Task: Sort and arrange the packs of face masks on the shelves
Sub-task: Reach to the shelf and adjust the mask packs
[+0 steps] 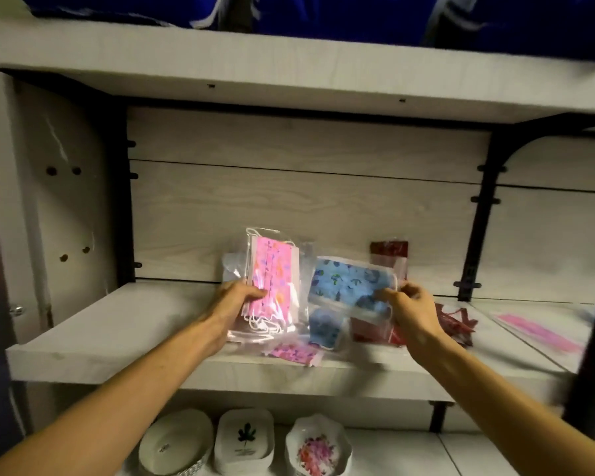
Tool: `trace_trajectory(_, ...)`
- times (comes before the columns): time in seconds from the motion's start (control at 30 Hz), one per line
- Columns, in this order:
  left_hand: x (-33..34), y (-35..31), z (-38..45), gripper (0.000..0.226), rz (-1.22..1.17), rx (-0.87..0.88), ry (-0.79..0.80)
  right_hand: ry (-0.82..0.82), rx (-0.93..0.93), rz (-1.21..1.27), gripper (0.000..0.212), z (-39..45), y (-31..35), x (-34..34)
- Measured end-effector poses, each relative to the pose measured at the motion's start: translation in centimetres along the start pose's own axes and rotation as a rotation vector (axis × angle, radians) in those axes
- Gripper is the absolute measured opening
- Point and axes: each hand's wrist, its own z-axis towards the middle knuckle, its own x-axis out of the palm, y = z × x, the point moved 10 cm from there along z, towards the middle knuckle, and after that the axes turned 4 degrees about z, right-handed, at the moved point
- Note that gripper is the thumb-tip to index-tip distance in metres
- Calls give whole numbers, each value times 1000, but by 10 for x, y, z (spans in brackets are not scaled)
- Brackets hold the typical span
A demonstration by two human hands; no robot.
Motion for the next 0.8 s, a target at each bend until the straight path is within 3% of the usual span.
trace_trajectory(0.1, 28, 4, -7, 37, -22, -5, 39, -41, 41, 28, 20, -18, -1, -32)
trace_trajectory(0.23, 81, 0, -27, 25, -33, -14, 178, -84, 42, 40, 21, -38, 6, -83)
trace_trajectory(0.33, 132, -10, -51, 28, -37, 15, 294, -77, 29, 47, 14, -54, 17, -129)
trace_trajectory(0.57, 265, -14, -106, 27, -46, -39, 415, 8, -30, -22, 42, -96, 43, -260)
trace_trajectory(0.7, 341, -15, -142, 31, 26, -67, 500, 15, 23, -19, 17, -109, 45, -345)
trace_trajectory(0.8, 406, -9, -171, 28, 115, -90, 625, -64, 46, -23, 11, -115, 43, -407)
